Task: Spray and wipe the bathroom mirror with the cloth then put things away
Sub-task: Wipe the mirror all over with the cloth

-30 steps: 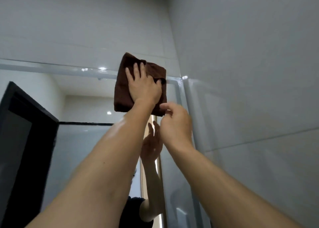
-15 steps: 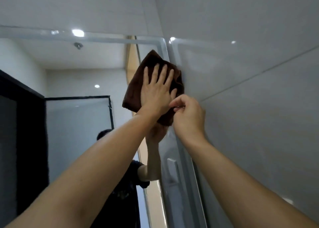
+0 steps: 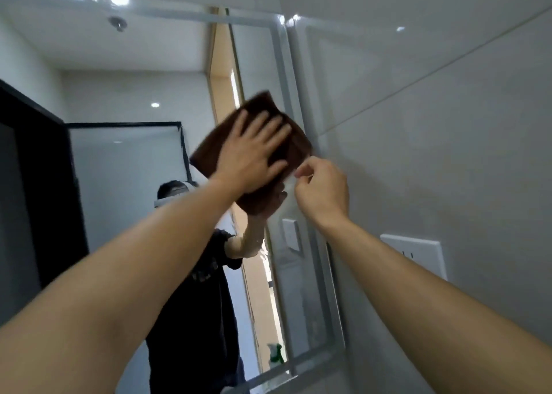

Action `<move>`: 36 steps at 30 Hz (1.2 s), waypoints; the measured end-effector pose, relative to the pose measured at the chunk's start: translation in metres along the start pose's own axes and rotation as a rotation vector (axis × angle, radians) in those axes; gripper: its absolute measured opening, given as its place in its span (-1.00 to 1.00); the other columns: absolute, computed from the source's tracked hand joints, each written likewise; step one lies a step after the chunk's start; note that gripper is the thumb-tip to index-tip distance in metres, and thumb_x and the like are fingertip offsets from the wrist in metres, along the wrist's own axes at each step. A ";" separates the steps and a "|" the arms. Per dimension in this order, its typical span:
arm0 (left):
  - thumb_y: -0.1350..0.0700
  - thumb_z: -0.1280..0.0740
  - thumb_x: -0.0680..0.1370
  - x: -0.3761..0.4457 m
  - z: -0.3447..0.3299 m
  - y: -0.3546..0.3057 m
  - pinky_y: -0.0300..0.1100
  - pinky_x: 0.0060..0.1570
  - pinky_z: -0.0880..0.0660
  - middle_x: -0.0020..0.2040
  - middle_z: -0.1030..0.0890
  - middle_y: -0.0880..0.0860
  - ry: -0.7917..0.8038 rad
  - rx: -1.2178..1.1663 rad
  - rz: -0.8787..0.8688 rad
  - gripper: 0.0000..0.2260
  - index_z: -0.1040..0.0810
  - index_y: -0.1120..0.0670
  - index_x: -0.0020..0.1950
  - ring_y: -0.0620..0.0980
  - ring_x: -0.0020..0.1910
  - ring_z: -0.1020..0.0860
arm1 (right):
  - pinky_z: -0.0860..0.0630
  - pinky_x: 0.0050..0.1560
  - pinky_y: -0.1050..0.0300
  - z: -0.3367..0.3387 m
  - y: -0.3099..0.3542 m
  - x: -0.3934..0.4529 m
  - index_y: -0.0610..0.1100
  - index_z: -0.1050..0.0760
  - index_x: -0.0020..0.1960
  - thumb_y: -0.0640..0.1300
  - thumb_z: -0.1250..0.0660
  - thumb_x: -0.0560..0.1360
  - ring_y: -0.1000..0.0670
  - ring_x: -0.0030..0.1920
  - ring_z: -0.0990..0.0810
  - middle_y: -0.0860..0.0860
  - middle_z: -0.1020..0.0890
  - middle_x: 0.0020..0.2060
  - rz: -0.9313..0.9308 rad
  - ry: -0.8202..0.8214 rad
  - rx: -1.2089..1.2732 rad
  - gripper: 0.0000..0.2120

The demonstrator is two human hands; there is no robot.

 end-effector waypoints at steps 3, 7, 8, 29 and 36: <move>-0.32 0.05 0.59 0.033 0.017 0.060 0.22 0.56 0.08 0.63 -0.15 0.10 -0.082 -0.046 0.286 -0.31 -0.09 0.03 0.62 0.11 0.61 -0.07 | -0.55 0.00 0.05 0.012 -0.006 0.007 -0.06 -0.61 0.04 -0.26 -0.26 0.54 -0.06 0.00 -0.60 -0.02 -0.66 0.02 -0.003 -0.008 0.025 -0.80; -0.28 0.05 0.61 0.038 0.015 0.050 0.27 0.54 0.02 0.60 -0.20 0.16 -0.159 -0.050 0.376 -0.33 -0.14 0.09 0.60 0.16 0.60 -0.11 | -0.49 0.02 0.17 0.026 -0.012 0.010 -0.08 -0.63 0.15 -0.27 -0.23 0.55 -0.06 0.07 -0.62 -0.03 -0.68 0.10 0.035 -0.013 0.005 -0.72; -0.27 0.03 0.61 0.032 0.011 0.036 0.26 0.54 0.02 0.60 -0.21 0.15 -0.170 -0.048 0.349 -0.34 -0.14 0.08 0.61 0.16 0.60 -0.11 | -0.45 0.01 0.21 0.027 -0.015 0.007 -0.08 -0.62 0.18 -0.28 -0.23 0.56 -0.04 0.09 -0.62 -0.03 -0.68 0.12 0.042 -0.003 -0.013 -0.71; -0.34 0.07 0.60 -0.083 -0.025 -0.052 0.18 0.56 0.02 0.56 -0.30 0.13 -0.001 0.040 -0.327 -0.37 -0.23 -0.06 0.58 0.17 0.58 -0.17 | -0.51 -0.02 0.16 0.021 -0.027 -0.047 -0.12 -0.57 0.06 -0.31 -0.22 0.54 -0.01 -0.01 -0.59 -0.01 -0.64 0.03 0.052 0.036 -0.035 -0.78; -0.23 0.07 0.66 -0.074 -0.027 -0.070 0.23 0.56 0.03 0.60 -0.18 0.18 -0.129 -0.072 0.154 -0.39 -0.06 0.06 0.63 0.20 0.61 -0.06 | -0.47 -0.07 0.30 0.027 -0.049 -0.056 -0.13 -0.58 0.11 -0.25 -0.21 0.61 0.05 -0.04 -0.58 0.03 -0.64 -0.04 0.043 -0.008 0.019 -0.81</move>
Point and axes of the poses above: each hand's wrist, its own x-axis towards the middle knuckle, its own z-axis out of the back of the hand, y = z × x, the point moved 9 cm from there along x, towards the middle knuckle
